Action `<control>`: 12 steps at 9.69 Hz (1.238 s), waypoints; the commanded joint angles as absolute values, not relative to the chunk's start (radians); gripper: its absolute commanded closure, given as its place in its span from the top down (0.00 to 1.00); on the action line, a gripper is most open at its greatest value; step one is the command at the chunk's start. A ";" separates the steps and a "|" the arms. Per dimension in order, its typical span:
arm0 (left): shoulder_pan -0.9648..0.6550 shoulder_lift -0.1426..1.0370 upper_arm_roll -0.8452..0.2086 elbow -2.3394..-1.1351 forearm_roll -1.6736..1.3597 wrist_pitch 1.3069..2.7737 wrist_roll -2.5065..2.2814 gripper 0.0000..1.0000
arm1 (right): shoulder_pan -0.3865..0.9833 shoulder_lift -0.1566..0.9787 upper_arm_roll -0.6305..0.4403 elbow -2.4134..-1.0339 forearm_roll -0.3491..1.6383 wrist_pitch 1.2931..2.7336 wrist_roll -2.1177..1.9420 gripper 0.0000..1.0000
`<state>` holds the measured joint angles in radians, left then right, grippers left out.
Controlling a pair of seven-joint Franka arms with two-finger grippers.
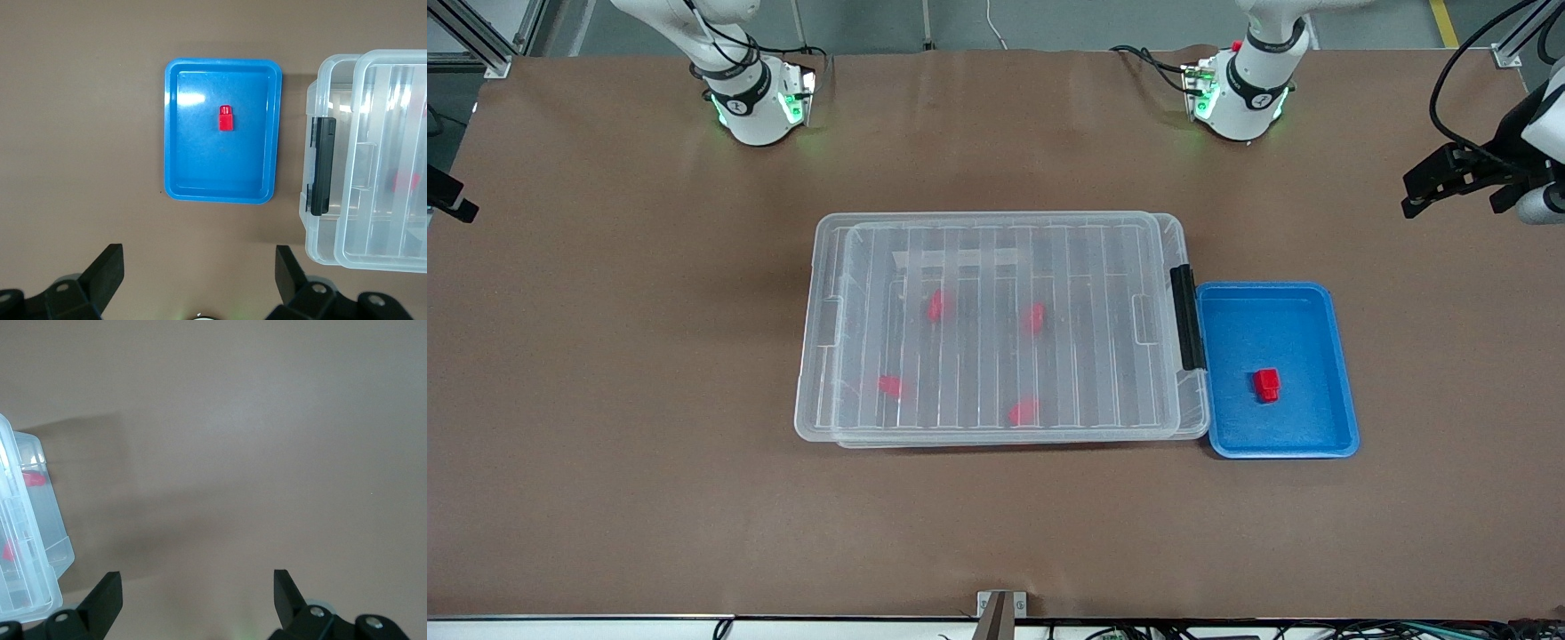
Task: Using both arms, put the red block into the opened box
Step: 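Move the right gripper to the box corner while the left gripper reaches the tray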
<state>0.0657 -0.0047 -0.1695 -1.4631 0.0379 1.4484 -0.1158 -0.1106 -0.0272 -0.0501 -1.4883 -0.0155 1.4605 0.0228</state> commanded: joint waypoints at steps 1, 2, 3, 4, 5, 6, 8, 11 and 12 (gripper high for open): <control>0.067 0.018 -0.170 -1.459 0.034 1.427 -0.118 1.00 | -0.115 -0.037 -0.048 -1.505 -0.021 1.462 0.015 1.00; 0.072 0.018 -0.169 -1.459 0.034 1.428 -0.118 1.00 | -0.115 -0.037 -0.048 -1.505 -0.021 1.462 0.017 1.00; 0.071 0.021 -0.167 -1.459 0.037 1.428 -0.120 1.00 | -0.109 -0.037 -0.048 -1.506 -0.020 1.460 0.018 1.00; 0.072 0.035 -0.167 -1.459 0.037 1.428 -0.120 1.00 | -0.089 -0.029 -0.032 -1.506 -0.020 1.462 0.020 1.00; 0.072 0.046 -0.167 -1.459 0.037 1.431 -0.123 1.00 | -0.074 -0.026 0.044 -1.508 -0.020 1.462 0.040 1.00; 0.069 0.078 -0.163 -1.459 0.040 1.433 -0.118 1.00 | -0.074 0.010 0.122 -1.508 -0.021 1.471 0.096 1.00; 0.055 0.136 -0.169 -1.424 0.104 1.469 -0.120 1.00 | -0.072 0.145 0.297 -1.511 -0.028 1.509 0.213 1.00; 0.074 0.175 -0.172 -1.578 0.123 1.685 -0.124 1.00 | -0.040 0.383 0.376 -1.532 -0.047 1.732 0.262 1.00; 0.084 0.176 -0.169 -1.688 0.120 1.819 -0.127 1.00 | -0.034 0.415 0.376 -1.555 -0.060 1.797 0.277 1.00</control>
<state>0.0707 0.1657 -0.1668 -1.5393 0.1045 1.6887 -0.1173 -0.0286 0.3703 0.3642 -1.5537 -0.0400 1.7493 0.2529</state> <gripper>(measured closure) 0.000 0.000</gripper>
